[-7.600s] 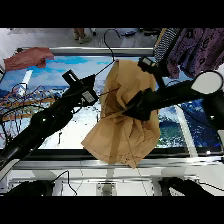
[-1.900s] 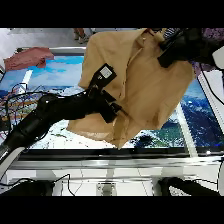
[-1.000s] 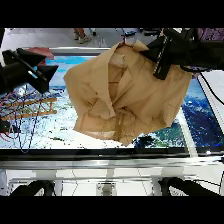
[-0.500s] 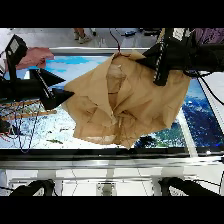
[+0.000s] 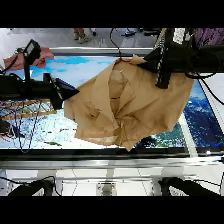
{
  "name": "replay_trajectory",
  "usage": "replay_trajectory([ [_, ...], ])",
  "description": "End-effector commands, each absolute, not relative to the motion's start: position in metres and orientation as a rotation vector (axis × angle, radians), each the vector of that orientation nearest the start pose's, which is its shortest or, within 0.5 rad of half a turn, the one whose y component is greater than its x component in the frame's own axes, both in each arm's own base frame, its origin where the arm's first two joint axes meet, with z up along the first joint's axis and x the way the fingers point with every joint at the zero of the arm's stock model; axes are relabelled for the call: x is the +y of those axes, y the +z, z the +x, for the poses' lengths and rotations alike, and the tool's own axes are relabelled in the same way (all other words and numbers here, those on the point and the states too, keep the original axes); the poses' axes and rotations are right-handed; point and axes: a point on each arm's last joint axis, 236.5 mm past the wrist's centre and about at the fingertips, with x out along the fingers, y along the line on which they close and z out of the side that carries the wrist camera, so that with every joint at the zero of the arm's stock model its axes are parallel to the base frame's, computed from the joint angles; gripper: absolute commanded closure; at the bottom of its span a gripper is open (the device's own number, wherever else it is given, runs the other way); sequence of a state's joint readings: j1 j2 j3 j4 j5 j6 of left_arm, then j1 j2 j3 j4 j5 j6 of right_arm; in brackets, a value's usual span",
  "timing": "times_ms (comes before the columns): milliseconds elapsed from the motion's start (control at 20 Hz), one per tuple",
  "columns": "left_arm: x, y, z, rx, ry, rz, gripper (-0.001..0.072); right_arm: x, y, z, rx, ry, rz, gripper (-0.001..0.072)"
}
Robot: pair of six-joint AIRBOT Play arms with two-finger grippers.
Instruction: Fold the clothes and pants, and hang the long-sleeved shirts on hangers.
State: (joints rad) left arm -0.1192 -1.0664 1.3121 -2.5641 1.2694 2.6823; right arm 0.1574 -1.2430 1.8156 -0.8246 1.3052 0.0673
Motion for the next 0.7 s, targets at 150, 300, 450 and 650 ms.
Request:
replay_trajectory([
  [150, -0.234, 0.250, 0.361, 0.295, -1.040, 0.274, 0.0686, 0.180, 0.361, 0.416, 0.042, 0.780, -0.791, 0.0235],
  [300, -0.233, 0.255, 0.378, 0.250, -0.961, 0.309, 0.0686, 0.157, 0.399, 0.409, 0.024, 0.651, -0.616, 0.0239],
  [450, -0.239, 0.269, 0.397, 0.170, -0.879, 0.304, 0.0686, 0.160, 0.414, 0.379, 0.132, 0.666, -0.228, 0.0242],
  [650, -0.271, 0.273, 0.397, 0.094, -0.861, 0.387, 0.0686, 0.211, 0.397, 0.359, 0.308, 0.845, 0.178, 0.0300],
])
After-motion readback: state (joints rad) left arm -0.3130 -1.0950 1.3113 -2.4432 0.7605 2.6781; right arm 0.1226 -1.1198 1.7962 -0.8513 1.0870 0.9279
